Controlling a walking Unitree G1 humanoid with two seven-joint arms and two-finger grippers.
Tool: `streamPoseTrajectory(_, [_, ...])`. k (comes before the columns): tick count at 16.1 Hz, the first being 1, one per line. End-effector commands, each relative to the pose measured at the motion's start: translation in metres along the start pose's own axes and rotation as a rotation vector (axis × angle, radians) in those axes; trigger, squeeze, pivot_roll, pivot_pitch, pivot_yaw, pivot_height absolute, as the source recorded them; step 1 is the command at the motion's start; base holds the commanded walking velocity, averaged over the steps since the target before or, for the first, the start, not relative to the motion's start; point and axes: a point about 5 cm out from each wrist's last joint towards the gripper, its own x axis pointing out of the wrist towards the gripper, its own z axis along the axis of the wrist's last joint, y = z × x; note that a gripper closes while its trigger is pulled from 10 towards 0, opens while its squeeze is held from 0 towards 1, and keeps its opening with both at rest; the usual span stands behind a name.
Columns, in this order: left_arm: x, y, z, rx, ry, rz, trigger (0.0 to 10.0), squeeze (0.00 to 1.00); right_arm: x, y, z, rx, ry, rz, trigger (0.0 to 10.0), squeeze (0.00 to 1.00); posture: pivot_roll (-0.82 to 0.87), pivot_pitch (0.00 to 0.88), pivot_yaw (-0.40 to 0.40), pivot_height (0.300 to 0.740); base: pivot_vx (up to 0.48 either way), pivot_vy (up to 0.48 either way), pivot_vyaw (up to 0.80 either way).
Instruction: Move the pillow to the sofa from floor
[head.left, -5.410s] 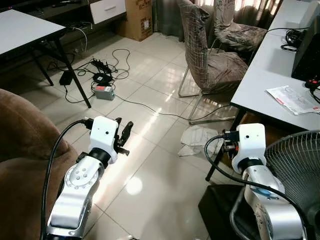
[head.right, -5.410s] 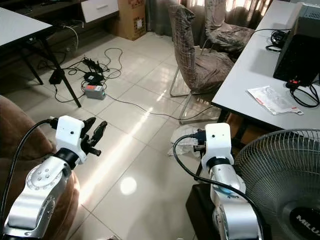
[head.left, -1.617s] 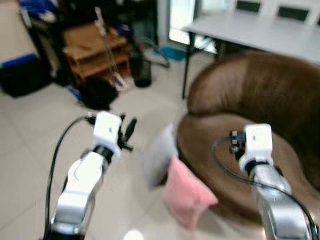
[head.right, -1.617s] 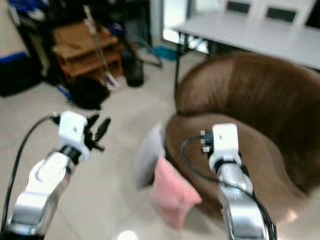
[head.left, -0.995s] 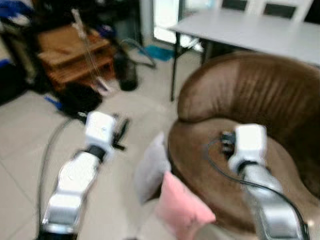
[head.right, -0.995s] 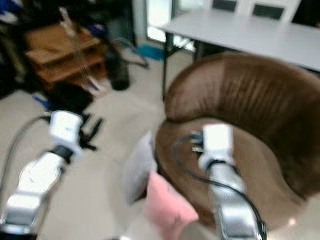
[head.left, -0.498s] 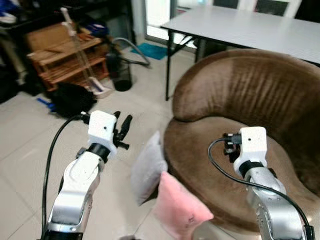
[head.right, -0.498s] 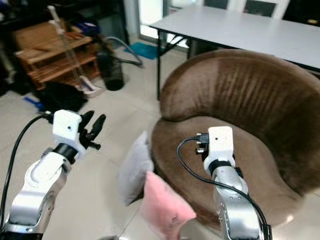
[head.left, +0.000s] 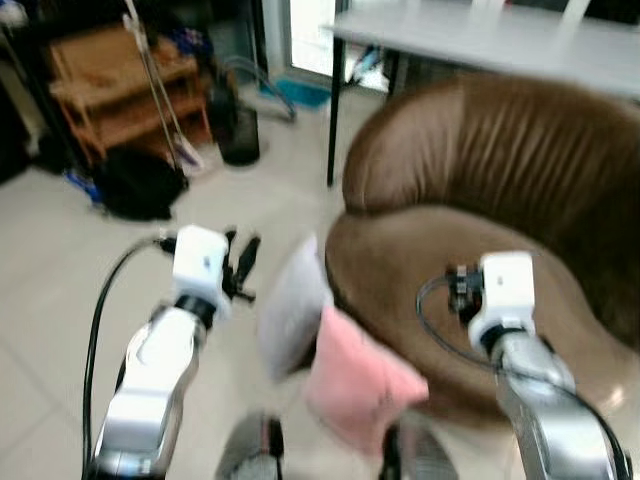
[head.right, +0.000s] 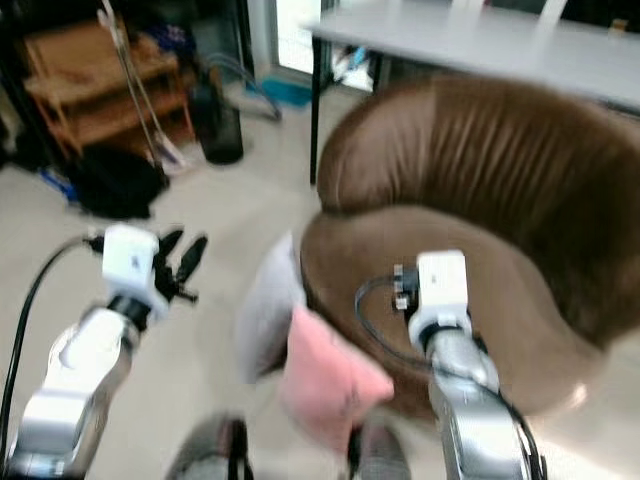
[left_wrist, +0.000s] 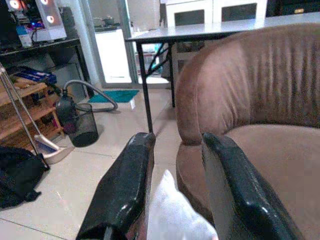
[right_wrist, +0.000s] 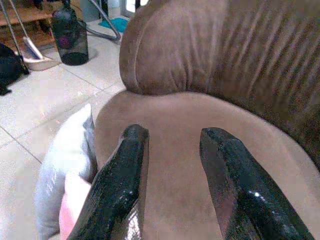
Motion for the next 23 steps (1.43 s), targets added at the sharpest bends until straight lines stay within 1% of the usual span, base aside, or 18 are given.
streamPoseTrajectory(1, [-0.0010,0.0002,0.0010,0.004,-0.007,0.004,10.0,0.00,-0.0003,-0.0005,0.0022,-0.011,-0.004,0.007,10.0,0.00,-0.02,0.025,0.017,0.590,0.000,0.000,0.00])
streamPoseTrajectory(3, [-0.0014,0.0001,-0.0006,0.004,-0.006,0.003,10.0,0.00,0.0000,0.0000,0.0022,-0.019,-0.008,0.012,10.0,0.00,-0.02,0.021,0.014,0.576,0.000,0.000,0.00])
streamPoseTrajectory(7, [-0.0028,0.0004,-0.0019,-0.002,-0.005,0.005,10.0,0.00,0.0001,0.0005,0.0023,-0.023,-0.009,0.019,10.0,0.00,-0.02,0.018,0.007,0.576,0.000,0.000,0.00])
streamPoseTrajectory(10, [-0.0052,0.0007,-0.0047,-0.004,0.004,0.004,10.0,0.00,0.0012,0.0009,0.0022,-0.023,-0.008,0.028,10.0,0.00,-0.02,0.018,0.003,0.576,0.298,0.000,0.00])
streamPoseTrajectory(23, [-0.0066,0.0010,-0.0061,0.001,0.011,-0.002,10.0,0.00,0.0013,0.0018,0.0001,-0.028,0.003,0.037,10.0,0.00,-0.02,0.028,0.005,0.576,0.330,0.000,0.00])
